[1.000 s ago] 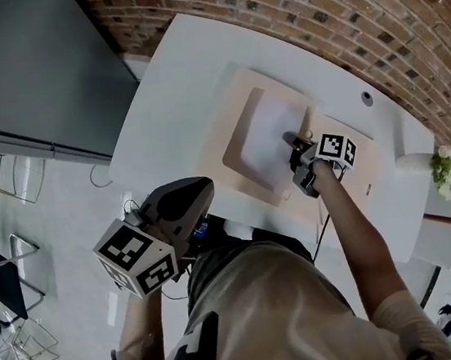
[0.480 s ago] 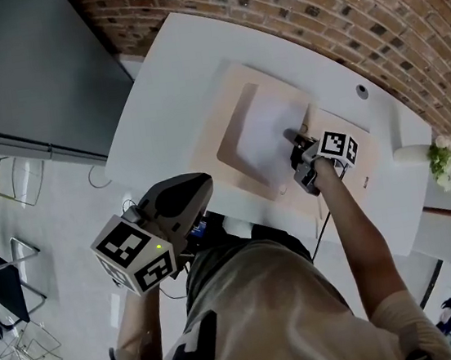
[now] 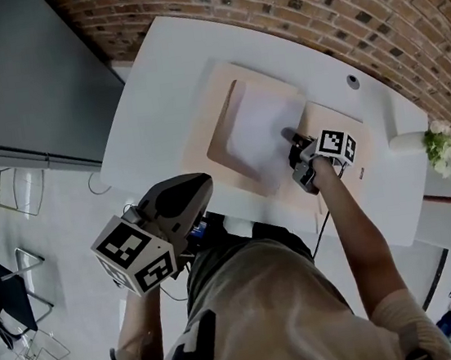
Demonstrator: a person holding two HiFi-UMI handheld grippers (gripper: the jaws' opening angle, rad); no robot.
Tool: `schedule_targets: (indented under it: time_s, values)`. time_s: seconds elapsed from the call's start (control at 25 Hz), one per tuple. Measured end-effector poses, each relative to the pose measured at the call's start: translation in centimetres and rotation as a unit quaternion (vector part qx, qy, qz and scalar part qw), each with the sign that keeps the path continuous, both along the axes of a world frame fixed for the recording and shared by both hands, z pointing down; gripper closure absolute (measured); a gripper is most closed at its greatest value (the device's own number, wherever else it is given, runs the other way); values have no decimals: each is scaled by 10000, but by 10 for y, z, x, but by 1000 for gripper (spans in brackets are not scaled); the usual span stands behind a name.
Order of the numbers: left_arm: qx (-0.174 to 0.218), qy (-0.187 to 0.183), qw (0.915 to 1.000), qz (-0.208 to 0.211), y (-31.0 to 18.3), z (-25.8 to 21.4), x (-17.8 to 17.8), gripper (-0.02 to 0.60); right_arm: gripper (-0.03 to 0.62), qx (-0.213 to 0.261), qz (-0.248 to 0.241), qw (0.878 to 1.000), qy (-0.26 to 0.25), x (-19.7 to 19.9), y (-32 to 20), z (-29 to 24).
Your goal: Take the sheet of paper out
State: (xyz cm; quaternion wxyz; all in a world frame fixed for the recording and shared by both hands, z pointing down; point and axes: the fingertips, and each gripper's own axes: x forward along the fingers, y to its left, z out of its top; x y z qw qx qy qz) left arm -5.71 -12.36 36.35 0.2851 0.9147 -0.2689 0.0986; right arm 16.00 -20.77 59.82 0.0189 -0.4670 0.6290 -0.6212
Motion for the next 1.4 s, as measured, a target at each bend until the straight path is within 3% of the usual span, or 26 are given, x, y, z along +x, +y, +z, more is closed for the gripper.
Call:
schedule_targets:
  time_s: [0.88, 1.4]
  values:
    - [130, 137, 9994, 296, 7, -4, 12, 568, 569, 93, 279, 9994, 178, 31, 22, -12]
    - [207, 295, 9979, 546, 8, -8, -6, 568, 569, 200, 274, 9961, 812, 33, 39, -25]
